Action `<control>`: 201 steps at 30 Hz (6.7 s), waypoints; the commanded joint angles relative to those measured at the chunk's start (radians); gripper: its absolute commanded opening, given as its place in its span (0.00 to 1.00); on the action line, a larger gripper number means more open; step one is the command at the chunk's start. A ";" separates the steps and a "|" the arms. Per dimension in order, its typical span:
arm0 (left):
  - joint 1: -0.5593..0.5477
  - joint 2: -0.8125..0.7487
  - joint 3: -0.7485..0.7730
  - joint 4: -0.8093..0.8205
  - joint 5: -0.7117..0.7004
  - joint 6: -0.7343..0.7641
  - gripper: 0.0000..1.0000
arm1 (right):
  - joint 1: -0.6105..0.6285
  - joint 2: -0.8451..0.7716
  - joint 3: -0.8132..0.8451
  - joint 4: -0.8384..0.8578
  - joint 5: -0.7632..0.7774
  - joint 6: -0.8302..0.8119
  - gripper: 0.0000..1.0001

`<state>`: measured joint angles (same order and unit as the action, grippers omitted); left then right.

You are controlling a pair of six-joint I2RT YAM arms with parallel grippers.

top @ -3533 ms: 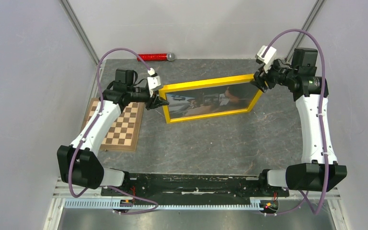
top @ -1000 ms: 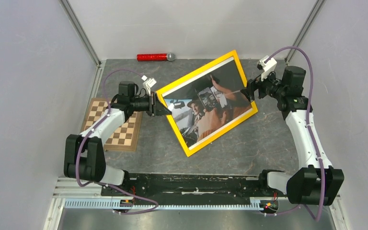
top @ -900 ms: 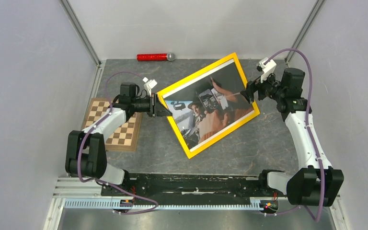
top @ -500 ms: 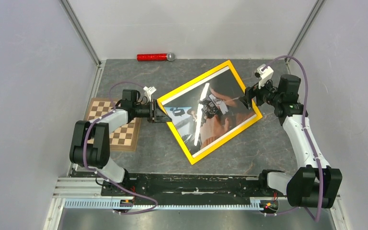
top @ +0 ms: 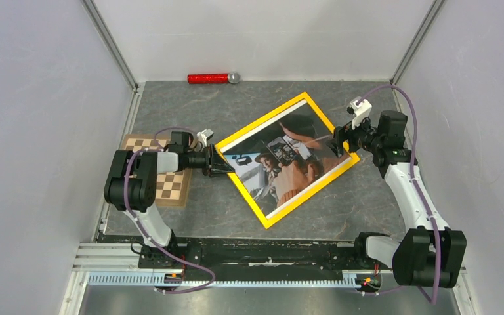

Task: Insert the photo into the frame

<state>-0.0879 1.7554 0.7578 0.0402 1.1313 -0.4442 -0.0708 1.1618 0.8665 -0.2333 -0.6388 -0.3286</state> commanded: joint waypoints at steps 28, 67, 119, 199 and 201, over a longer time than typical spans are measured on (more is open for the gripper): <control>0.009 0.171 0.034 0.046 -0.279 0.011 0.28 | 0.002 -0.015 -0.072 0.084 0.025 0.013 0.87; 0.022 -0.005 0.043 -0.138 -0.446 0.061 0.70 | 0.002 -0.007 -0.089 0.125 0.102 0.037 0.89; -0.082 -0.393 0.156 -0.353 -0.561 0.396 0.72 | 0.002 0.794 0.351 0.278 0.146 -0.002 0.60; -0.182 0.005 0.272 -0.271 -0.707 0.170 0.39 | -0.092 0.284 -0.218 0.235 0.131 0.163 0.28; -0.182 0.025 0.299 -0.267 -0.712 0.173 0.36 | -0.092 0.284 -0.224 0.235 0.121 0.175 0.30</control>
<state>-0.2642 1.7508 0.9760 -0.2920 0.4267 -0.2558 -0.1688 1.4887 0.6456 -0.0254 -0.4274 -0.1921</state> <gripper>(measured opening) 0.397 0.287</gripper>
